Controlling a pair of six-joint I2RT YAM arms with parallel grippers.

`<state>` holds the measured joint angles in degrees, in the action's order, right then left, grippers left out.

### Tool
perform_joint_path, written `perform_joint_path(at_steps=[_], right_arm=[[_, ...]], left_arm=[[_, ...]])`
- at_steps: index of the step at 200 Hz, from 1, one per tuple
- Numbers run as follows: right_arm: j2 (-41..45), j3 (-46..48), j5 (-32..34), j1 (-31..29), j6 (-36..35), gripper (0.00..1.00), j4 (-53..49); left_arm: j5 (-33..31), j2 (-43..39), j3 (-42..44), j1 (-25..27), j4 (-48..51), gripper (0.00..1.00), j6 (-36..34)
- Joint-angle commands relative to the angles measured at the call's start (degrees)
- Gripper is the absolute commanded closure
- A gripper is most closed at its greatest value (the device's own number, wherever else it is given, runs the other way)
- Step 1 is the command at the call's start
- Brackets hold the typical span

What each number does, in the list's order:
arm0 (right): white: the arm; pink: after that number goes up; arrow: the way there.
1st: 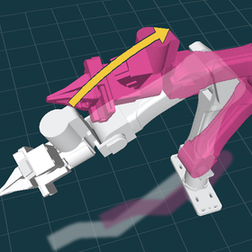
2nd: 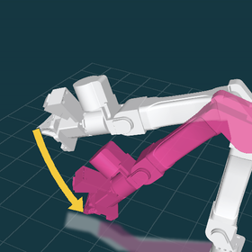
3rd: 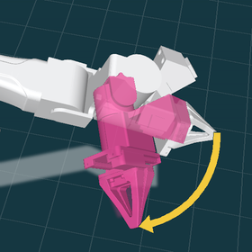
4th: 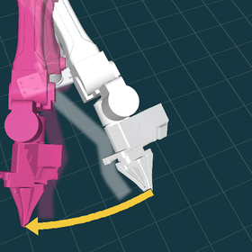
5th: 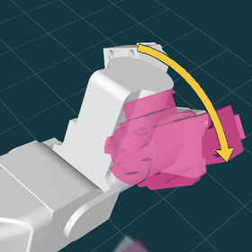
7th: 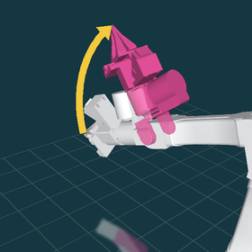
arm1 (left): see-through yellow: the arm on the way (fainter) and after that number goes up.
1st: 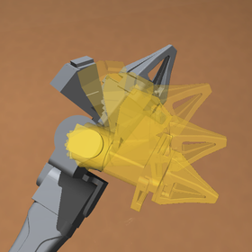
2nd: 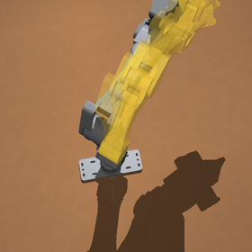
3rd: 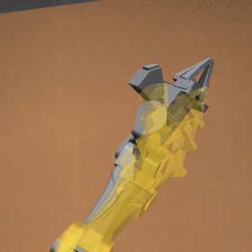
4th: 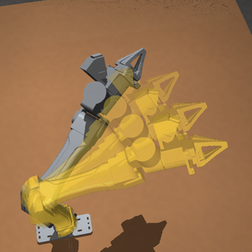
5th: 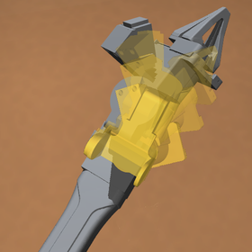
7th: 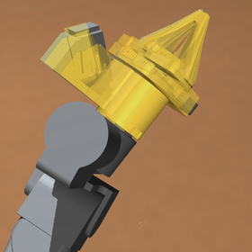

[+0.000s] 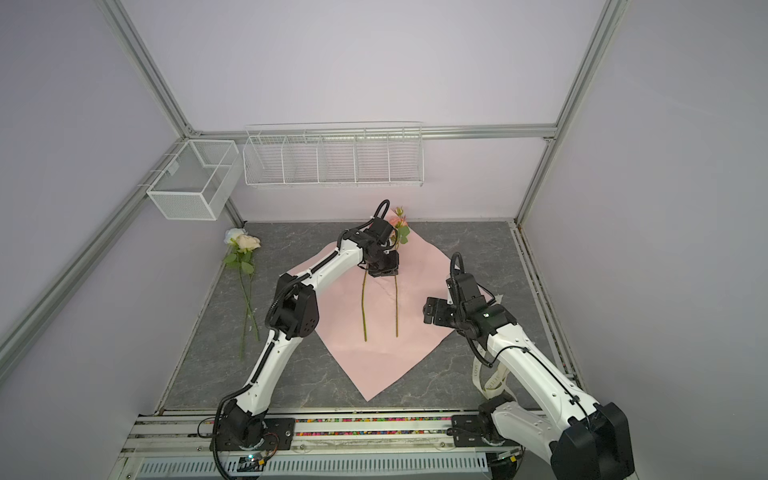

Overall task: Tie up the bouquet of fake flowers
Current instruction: 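Carry the second pink rose onto the paper beside the first and release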

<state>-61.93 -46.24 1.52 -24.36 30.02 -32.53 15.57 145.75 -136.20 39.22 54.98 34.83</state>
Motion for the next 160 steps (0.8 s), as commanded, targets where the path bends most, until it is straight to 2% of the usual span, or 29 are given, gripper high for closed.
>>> perform_joint_path(at_steps=[1, 86, 160], right_arm=[[-0.4, 0.2, 0.2, 0.5, 0.8, 0.06, -0.8], [-1.0, 0.1, -0.3, 0.8, 1.0, 0.06, -1.2], [0.1, 0.6, 0.1, 1.0, 0.9, 0.06, -1.8]], left_arm=[[0.6, 1.8, -1.7, 1.2, 1.9, 1.0, 1.9], [-0.5, 3.1, -0.4, 1.7, 2.6, 1.0, 2.5], [0.1, 5.0, -3.3, 1.7, 3.4, 0.85, 2.1]])
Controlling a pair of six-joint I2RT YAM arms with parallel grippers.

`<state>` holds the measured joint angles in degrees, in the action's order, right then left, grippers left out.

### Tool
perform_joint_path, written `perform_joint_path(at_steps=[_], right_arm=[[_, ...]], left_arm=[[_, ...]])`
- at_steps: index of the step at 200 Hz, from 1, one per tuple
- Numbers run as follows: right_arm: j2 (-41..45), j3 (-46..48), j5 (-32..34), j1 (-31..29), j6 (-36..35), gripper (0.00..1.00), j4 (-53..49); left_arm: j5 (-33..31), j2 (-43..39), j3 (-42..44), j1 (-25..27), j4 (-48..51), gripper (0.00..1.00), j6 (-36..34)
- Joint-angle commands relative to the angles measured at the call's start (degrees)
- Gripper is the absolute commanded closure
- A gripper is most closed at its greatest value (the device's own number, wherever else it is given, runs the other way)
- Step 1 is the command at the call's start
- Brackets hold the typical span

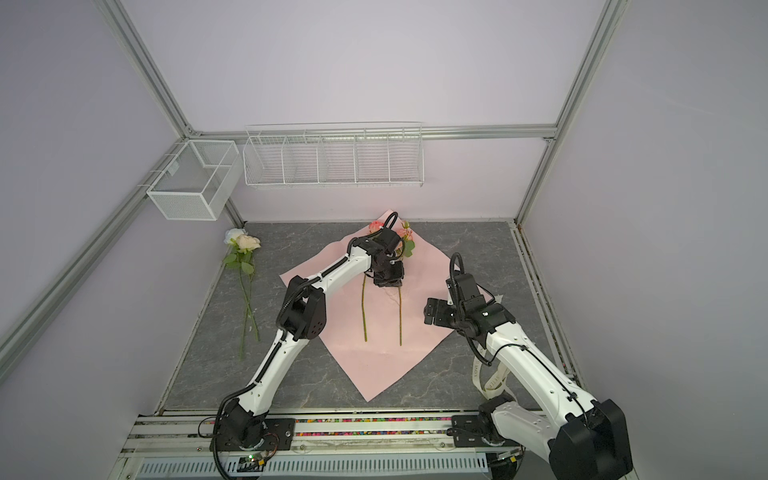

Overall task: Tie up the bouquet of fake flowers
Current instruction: 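Carry the second pink rose onto the paper beside the first and release, then return the left gripper to the remaining roses and grasp a stem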

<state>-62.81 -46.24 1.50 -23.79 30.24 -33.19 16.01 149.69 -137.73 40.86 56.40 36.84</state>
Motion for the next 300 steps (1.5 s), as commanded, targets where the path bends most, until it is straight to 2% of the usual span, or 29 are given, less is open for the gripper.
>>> perform_joint_path(at_steps=[1, 35, 67, 99, 121, 146, 168, 199, 226, 232, 248, 269, 300], right_arm=[[0.9, 0.6, 0.1, 0.4, 0.7, 0.06, -1.2], [0.9, 0.6, 0.0, 0.5, 0.9, 0.06, -1.2], [0.9, 0.5, -1.6, 0.6, 0.6, 0.05, -0.1], [3.3, 2.3, -7.1, 0.6, -1.4, 0.03, 4.9], [4.4, 2.3, -9.8, 0.5, -2.8, 0.01, 7.1], [4.1, 2.3, -16.5, 0.4, -4.5, 0.0, 11.1], [2.5, 2.1, -22.6, -0.3, -5.3, 0.01, 15.1], [-1.5, -0.8, -23.0, -4.4, -7.5, 0.01, 16.1], [-6.7, -5.5, -19.0, -9.5, -9.1, 0.02, 14.4], [-7.8, -6.2, -18.6, -10.4, -9.2, 0.07, 14.4], [-10.5, -7.5, -18.0, -12.1, -8.7, 0.09, 15.1], [-13.7, -8.9, -17.9, -13.9, -7.2, 0.09, 16.8], [-17.4, -9.9, -17.7, -15.6, -5.2, 0.09, 19.6]], left_arm=[[-0.4, 1.0, -1.8, 0.1, 2.0, 0.85, 0.1], [-1.4, -3.0, -1.6, 0.1, 1.8, 0.73, -0.5], [-1.1, -9.2, 0.9, 0.1, 0.0, 0.66, -1.7], [-3.2, -18.5, 9.2, -0.8, -4.1, 0.63, -3.6], [-6.8, -26.7, 18.8, -2.9, -7.8, 0.62, -5.1], [-8.6, -36.9, 32.6, -8.9, -11.6, 0.63, -6.4], [-10.2, -44.1, 43.1, -16.5, -12.3, 0.64, -8.0], [-12.7, -50.8, 54.5, -28.8, -11.2, 0.65, -11.0], [-18.3, -52.3, 59.2, -38.0, -7.8, 0.64, -13.2], [-19.3, -52.1, 59.6, -39.8, -7.2, 0.63, -13.6], [-22.9, -51.5, 60.7, -43.4, -6.5, 0.6, -13.5], [-24.5, -49.2, 60.6, -46.1, -7.0, 0.59, -13.3], [-26.1, -44.4, 56.2, -47.2, -5.2, 0.59, -14.6]])
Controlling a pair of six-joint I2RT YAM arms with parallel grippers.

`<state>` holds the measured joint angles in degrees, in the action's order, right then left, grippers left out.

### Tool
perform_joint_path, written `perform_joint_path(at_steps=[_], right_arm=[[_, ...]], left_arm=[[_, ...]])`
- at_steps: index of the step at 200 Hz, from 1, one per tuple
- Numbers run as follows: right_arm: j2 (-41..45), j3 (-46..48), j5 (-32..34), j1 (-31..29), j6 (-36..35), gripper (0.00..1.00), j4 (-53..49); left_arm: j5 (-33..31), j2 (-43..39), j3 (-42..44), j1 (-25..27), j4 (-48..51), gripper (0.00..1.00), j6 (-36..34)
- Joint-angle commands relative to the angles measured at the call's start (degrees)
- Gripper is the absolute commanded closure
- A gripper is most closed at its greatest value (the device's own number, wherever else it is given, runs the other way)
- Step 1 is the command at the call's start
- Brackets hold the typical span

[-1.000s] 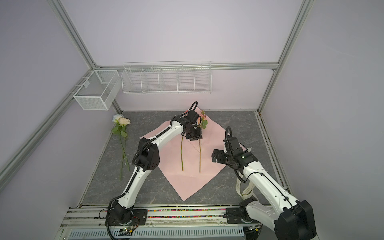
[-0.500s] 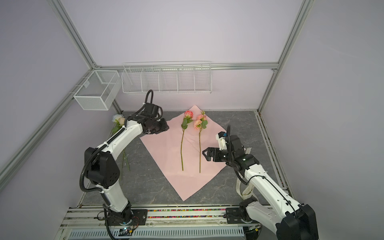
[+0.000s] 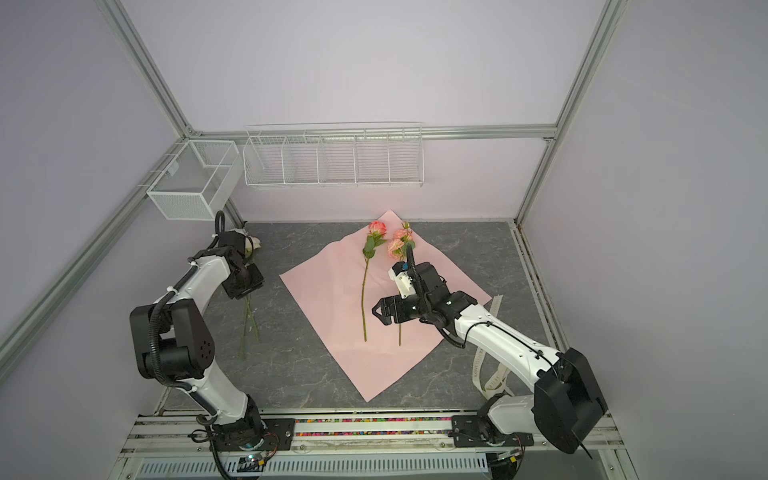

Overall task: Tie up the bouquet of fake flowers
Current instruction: 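Return the left gripper to the remaining roses and grasp a stem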

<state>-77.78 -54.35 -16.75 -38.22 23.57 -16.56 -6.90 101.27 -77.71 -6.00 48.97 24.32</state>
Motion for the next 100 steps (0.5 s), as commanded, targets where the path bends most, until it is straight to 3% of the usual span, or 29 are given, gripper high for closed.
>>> perform_joint_path(at_steps=[1, 36, 64, 100], right_arm=[[-2.6, -1.8, 0.5, -1.2, 1.5, 0.09, 3.0], [-5.3, -2.8, -0.3, -1.5, 0.6, 0.09, 3.3], [-7.3, -4.3, 0.0, -1.4, -1.6, 0.09, 1.0], [-8.1, -4.6, 0.2, -1.3, -2.5, 0.09, 1.1]], left_arm=[[-3.2, 4.2, -4.0, -0.4, 2.2, 0.59, -2.2], [-3.4, 10.3, -9.3, -1.2, 4.2, 0.62, -2.3], [-6.3, 12.2, -10.3, -2.2, 4.8, 0.61, -2.1], [-4.6, 14.1, -9.5, -4.9, 3.9, 0.62, -1.8]])
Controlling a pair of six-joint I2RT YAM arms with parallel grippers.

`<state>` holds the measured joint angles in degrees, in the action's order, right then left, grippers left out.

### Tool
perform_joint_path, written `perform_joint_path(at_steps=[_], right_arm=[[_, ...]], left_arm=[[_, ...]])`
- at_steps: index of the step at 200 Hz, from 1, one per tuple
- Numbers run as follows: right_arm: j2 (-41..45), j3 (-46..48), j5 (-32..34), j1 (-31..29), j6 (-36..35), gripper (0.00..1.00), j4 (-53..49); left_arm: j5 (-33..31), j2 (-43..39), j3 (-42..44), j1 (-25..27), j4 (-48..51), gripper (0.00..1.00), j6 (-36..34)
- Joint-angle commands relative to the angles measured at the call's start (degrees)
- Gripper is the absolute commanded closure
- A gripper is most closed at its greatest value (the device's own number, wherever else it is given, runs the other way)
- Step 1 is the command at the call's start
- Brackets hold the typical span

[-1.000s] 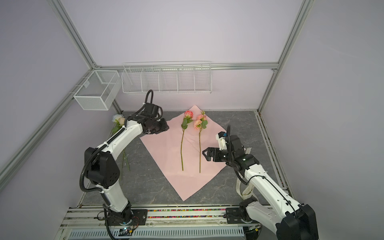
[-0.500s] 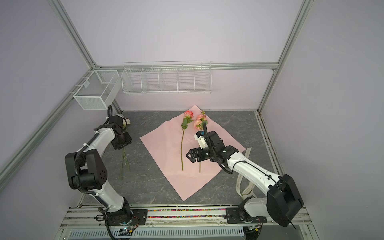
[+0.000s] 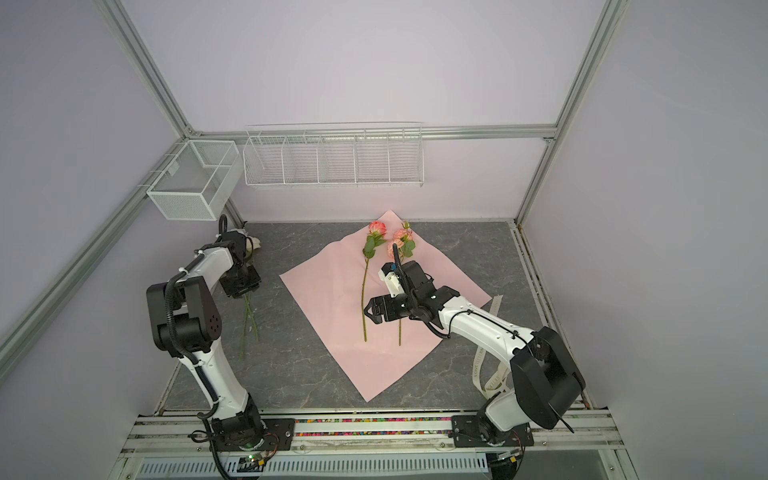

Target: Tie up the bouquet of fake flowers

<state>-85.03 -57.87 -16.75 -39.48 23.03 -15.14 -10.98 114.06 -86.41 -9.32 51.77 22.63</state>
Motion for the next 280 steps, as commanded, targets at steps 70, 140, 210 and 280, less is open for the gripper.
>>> perform_joint_path(at_steps=[70, 140, 210, 280], right_arm=[[-1.7, -0.8, 0.1, 0.7, -2.3, 0.08, -0.9], [1.5, 1.1, 0.3, 0.9, -1.8, 0.08, -0.9], [9.9, 5.1, 3.0, 0.9, -1.6, 0.08, -4.0], [19.9, 10.0, 6.3, 0.9, -1.0, 0.1, -7.9]], left_arm=[[5.4, 3.7, 2.2, -1.9, -1.2, 0.65, -1.3], [7.8, 2.3, 8.1, -1.8, -1.9, 0.76, -1.4], [8.0, -4.1, 18.2, 8.3, -2.8, 0.96, 1.1], [7.2, -12.3, 25.4, 24.4, -3.5, 0.92, 10.7]])
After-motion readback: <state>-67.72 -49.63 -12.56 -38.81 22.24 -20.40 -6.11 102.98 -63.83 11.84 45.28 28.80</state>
